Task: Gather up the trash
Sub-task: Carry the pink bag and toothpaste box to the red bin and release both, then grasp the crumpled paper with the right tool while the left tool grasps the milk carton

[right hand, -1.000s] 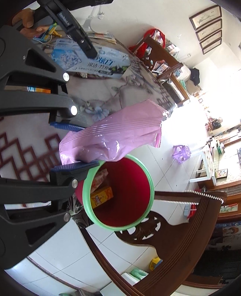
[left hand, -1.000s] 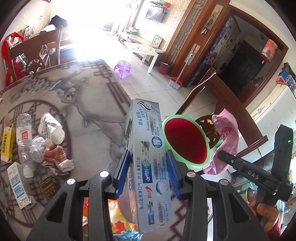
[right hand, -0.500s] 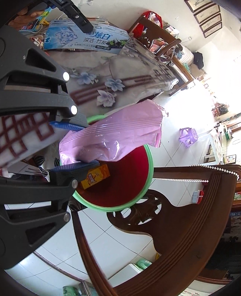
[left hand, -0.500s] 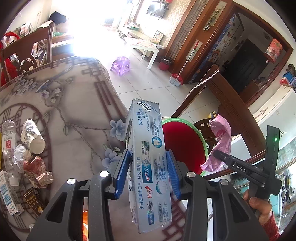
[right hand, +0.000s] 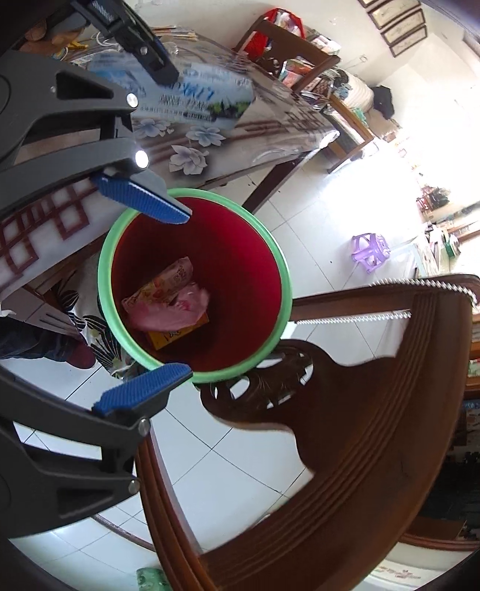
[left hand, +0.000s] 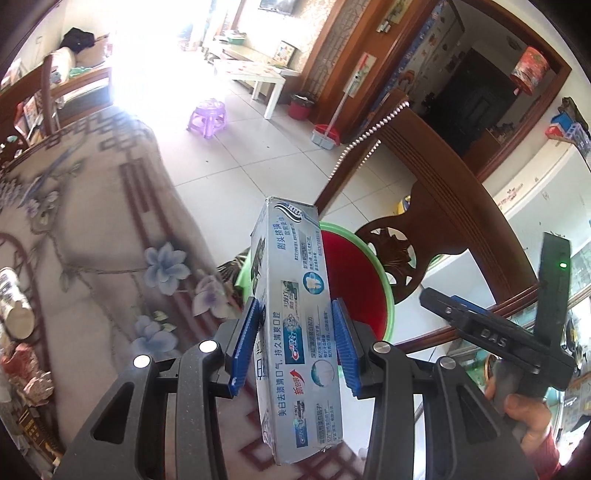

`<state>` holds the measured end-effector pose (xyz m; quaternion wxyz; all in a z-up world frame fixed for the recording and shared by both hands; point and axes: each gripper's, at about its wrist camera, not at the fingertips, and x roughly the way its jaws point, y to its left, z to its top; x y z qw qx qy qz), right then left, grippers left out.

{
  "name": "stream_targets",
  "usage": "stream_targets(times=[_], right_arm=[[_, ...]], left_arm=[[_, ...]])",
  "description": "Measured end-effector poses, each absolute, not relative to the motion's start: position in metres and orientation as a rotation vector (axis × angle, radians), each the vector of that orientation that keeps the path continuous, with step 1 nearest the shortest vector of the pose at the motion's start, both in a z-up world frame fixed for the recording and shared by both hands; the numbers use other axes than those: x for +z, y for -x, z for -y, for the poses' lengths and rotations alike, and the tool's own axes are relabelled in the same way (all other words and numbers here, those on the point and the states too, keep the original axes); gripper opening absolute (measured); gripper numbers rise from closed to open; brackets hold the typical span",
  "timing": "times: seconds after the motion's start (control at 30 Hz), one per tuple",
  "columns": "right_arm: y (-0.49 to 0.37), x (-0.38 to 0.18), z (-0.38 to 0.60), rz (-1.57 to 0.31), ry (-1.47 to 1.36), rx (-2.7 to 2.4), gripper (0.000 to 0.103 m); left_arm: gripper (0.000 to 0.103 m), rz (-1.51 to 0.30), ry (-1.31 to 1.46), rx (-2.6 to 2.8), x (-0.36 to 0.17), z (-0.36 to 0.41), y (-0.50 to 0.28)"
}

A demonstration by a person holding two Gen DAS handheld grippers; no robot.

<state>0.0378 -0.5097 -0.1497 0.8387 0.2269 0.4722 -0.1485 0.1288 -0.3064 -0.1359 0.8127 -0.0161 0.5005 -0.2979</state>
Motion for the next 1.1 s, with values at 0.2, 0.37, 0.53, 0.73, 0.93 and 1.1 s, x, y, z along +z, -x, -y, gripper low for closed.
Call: stream_targets(times=[0.2,0.37,0.53,0.73,0.93,1.1], right_arm=[[-0.02,-0.141,0.521,-1.001,-0.453,-0.336,0.081],[-0.007,-0.145,0.532,-1.022,-0.467,-0.355,0.083],[0.003,-0.149,0.539,-1.042,-0.48,-0.368,0.083],[0.004,-0.145,0.534,-1.034,-0.475,-0.359,0.083],[-0.006,-0.14,0.512,-1.029,-0.446,-0.314,0.083],[-0.019,-0.138,0.479,-1.038,-0.4,-0.257,0.083]], left_arm=[[0.038,-1.075,-0.039,-0.702,-0.153,0.353,-0.133],[0.039,-1.131,-0.004,-0.733,-0.165,0.372,-0.135],[0.069,-1.149,0.006,-0.714,-0.169,0.381,-0.137],[0.07,-1.091,0.021,-0.702,-0.153,0.368,-0.129],[0.07,-1.05,0.067,-0.64,-0.135,0.324,-0.119],[0.07,-1.014,0.109,-0.57,-0.122,0.274,-0.115]])
